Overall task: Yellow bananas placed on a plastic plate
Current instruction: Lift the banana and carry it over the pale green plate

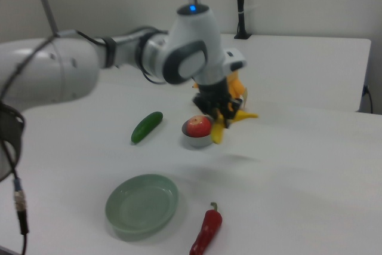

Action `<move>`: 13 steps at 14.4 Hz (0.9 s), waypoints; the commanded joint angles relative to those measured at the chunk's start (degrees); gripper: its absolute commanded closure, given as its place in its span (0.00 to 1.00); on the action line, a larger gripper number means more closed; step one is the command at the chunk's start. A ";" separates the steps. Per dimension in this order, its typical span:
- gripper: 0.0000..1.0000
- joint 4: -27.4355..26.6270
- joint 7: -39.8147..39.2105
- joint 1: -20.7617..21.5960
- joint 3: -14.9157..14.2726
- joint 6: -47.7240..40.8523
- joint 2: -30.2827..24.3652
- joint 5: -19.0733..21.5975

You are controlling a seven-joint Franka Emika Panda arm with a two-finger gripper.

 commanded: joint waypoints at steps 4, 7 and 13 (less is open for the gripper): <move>0.99 -19.14 0.04 4.05 1.12 -15.09 -19.28 0.78; 0.99 -24.71 0.13 6.16 1.21 -17.82 -23.52 0.87; 0.95 -32.09 0.22 9.06 1.21 -19.33 -24.94 0.78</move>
